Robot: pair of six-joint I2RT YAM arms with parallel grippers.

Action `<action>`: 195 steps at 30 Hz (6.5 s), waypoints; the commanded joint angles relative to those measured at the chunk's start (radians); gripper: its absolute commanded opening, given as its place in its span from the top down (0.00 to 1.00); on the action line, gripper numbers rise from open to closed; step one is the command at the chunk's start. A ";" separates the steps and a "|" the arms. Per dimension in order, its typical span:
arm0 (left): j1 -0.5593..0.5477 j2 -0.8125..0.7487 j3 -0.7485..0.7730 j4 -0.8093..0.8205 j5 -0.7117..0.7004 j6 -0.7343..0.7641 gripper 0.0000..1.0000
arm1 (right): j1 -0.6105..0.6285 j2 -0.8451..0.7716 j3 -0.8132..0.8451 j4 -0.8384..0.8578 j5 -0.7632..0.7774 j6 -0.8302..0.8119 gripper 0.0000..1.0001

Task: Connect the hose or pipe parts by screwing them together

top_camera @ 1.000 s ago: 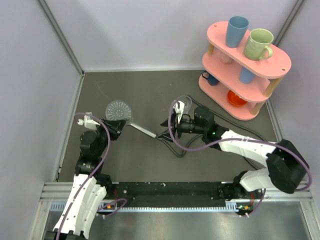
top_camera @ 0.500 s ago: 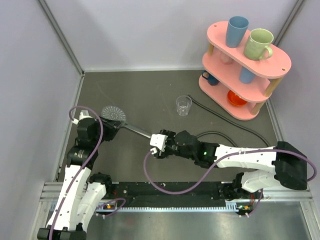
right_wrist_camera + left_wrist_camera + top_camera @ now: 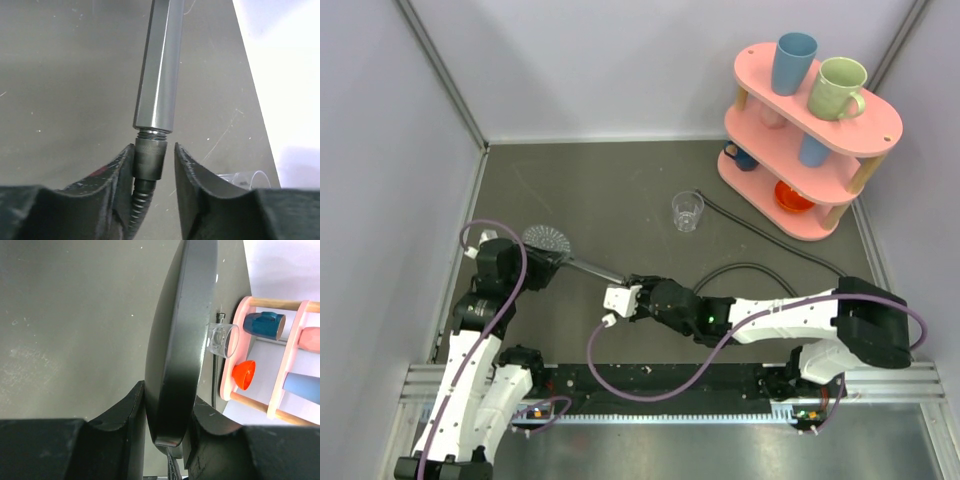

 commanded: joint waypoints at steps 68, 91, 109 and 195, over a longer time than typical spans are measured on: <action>-0.003 0.081 0.140 -0.166 -0.046 -0.146 1.00 | 0.001 -0.110 0.010 -0.066 0.056 -0.116 0.40; -0.003 0.037 0.137 -0.085 0.004 -0.030 1.00 | 0.024 0.093 0.222 -0.173 0.047 -0.057 1.00; -0.003 -0.269 -0.498 1.076 0.362 0.090 1.00 | -0.403 -0.004 0.245 -0.220 -1.116 0.463 1.00; -0.005 -0.086 -0.606 1.353 0.397 0.145 1.00 | -0.546 0.157 0.395 -0.246 -1.419 0.637 0.92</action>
